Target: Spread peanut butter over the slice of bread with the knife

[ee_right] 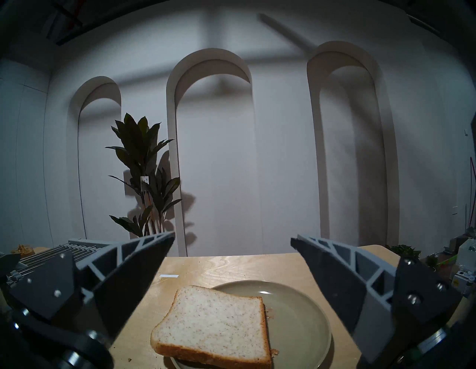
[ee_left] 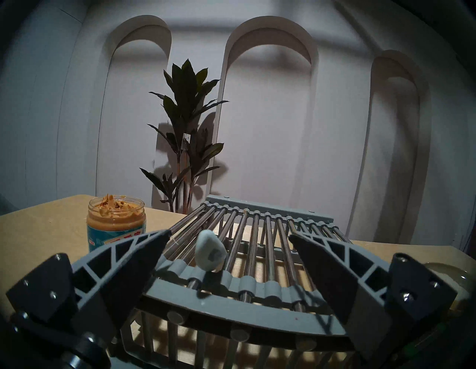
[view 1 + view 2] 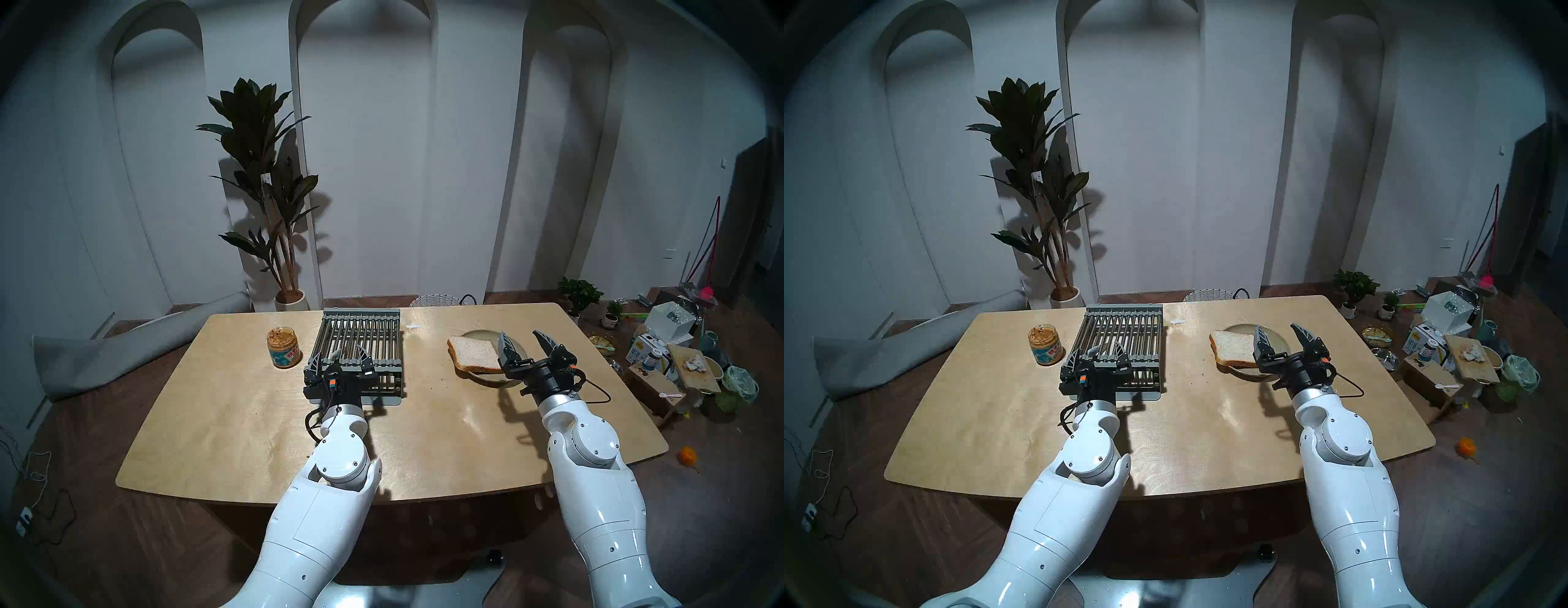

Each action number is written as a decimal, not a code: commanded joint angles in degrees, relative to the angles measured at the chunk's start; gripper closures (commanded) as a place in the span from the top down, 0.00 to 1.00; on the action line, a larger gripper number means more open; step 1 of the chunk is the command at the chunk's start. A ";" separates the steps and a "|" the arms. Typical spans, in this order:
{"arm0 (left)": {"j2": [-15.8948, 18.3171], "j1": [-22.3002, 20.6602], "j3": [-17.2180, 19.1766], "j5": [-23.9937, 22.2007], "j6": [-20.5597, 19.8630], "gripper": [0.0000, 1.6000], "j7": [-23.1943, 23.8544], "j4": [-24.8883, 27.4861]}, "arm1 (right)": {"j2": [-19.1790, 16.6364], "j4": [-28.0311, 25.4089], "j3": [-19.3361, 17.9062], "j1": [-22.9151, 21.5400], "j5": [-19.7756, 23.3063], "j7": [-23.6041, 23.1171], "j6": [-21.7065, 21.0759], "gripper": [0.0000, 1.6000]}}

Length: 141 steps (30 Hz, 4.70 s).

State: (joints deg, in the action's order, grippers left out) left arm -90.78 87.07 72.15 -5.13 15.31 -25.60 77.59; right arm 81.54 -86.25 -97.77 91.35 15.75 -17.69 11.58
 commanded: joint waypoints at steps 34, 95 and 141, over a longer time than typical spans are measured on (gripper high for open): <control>-1.19 -5.87 -1.81 3.57 0.36 0.94 -3.22 -4.27 | -0.54 1.30 -1.54 -2.07 1.02 -1.76 0.50 1.00; 0.79 -2.89 0.34 -1.08 -3.49 0.00 -0.27 -1.61 | 0.69 -2.80 -1.15 0.56 0.65 -0.14 0.24 1.00; 4.86 -1.02 1.17 -6.59 -29.87 0.00 1.90 31.37 | 0.73 -0.23 -0.48 -1.08 1.65 -1.52 0.46 1.00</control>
State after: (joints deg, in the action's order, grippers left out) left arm -87.54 86.56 73.15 -12.80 -11.63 -23.62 103.66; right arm 82.22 -85.78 -98.59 91.33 17.46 -19.01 11.66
